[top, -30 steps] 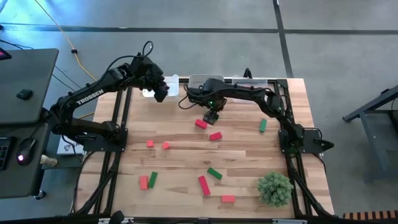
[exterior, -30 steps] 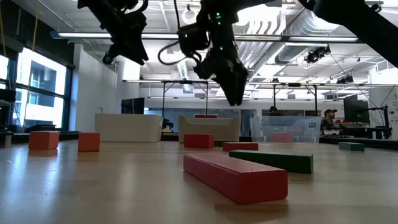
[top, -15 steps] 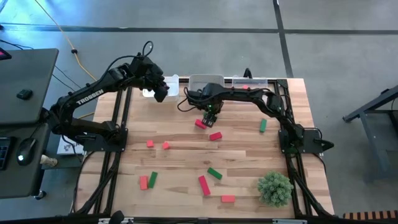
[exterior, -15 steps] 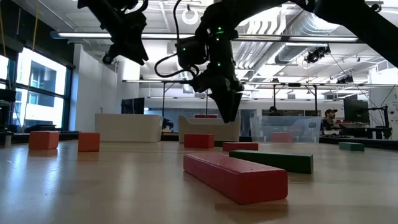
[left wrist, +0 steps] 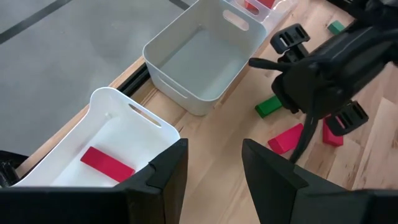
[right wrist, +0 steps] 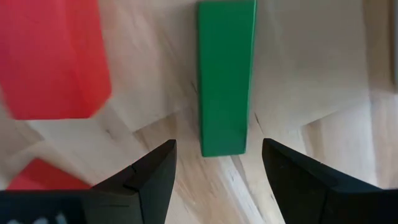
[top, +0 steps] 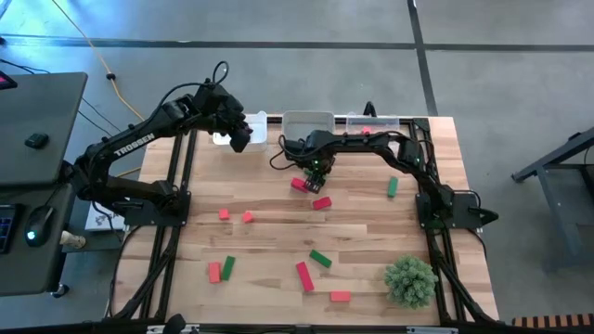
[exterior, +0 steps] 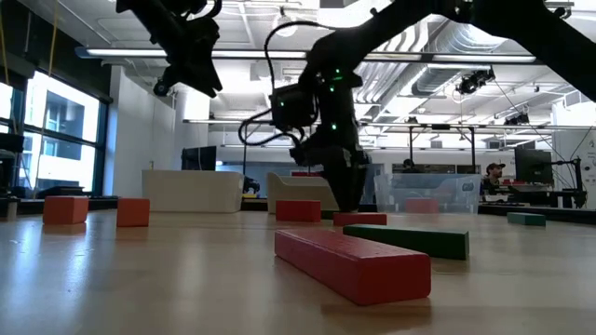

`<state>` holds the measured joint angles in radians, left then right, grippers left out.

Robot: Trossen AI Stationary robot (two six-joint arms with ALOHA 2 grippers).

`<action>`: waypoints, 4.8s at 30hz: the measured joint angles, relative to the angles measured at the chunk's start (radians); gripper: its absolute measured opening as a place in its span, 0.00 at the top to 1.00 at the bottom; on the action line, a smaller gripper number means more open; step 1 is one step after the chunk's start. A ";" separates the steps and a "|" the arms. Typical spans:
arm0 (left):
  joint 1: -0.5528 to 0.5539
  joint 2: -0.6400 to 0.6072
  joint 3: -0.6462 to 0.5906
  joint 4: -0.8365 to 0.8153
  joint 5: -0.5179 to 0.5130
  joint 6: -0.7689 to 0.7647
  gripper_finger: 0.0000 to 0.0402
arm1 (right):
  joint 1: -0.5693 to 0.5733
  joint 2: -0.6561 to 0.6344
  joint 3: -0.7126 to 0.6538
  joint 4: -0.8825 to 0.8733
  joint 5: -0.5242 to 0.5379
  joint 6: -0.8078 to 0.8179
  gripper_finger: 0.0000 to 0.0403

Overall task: Sort & place blocks by color
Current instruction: Put the top left green block into the grey bin, then put the bottom left orange block into the transparent bin

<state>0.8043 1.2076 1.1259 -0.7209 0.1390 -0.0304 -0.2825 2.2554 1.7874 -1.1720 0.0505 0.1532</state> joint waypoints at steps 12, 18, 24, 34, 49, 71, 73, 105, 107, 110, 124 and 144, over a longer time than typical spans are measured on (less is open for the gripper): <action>0.000 0.000 0.000 0.000 0.000 0.000 0.65 | 0.000 -0.004 -0.051 0.082 -0.004 0.001 0.47; 0.000 0.000 0.000 0.000 0.000 0.000 0.65 | -0.002 -0.004 -0.052 0.095 -0.008 0.000 0.56; 0.000 0.000 0.000 0.000 0.000 0.000 0.65 | -0.006 -0.004 -0.052 0.105 -0.023 0.003 0.70; 0.000 0.000 0.000 0.000 0.000 0.000 0.65 | -0.012 -0.004 -0.050 0.108 -0.045 0.005 0.80; 0.000 0.000 0.000 0.000 0.000 -0.003 0.65 | -0.013 -0.024 0.049 -0.002 -0.063 -0.005 0.80; 0.000 0.000 0.000 0.000 0.000 -0.022 0.65 | -0.144 -0.025 0.459 -0.069 -0.035 -0.207 0.80; 0.000 0.000 0.000 0.000 0.000 -0.021 0.65 | -0.170 -0.025 0.469 -0.062 -0.034 -0.220 0.80; 0.000 0.006 0.000 0.014 -0.002 -0.048 0.65 | -0.306 0.142 0.455 0.014 -0.129 -0.310 0.79; 0.000 0.006 0.000 0.014 -0.002 -0.048 0.65 | -0.306 0.152 0.455 0.005 -0.129 -0.306 0.79; 0.000 0.006 0.000 0.014 -0.002 -0.049 0.65 | -0.309 0.169 0.455 -0.010 -0.129 -0.274 0.79; 0.000 0.006 0.000 0.013 -0.002 -0.071 0.65 | -0.312 0.211 0.455 -0.033 -0.099 -0.240 0.79; 0.000 0.006 0.000 -0.023 -0.001 -0.074 0.65 | -0.306 0.211 0.455 -0.044 -0.080 -0.240 0.63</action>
<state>0.8043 1.2137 1.1255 -0.7440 0.1379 -0.1047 -0.5880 2.4668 2.2425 -1.2162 -0.0296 -0.0869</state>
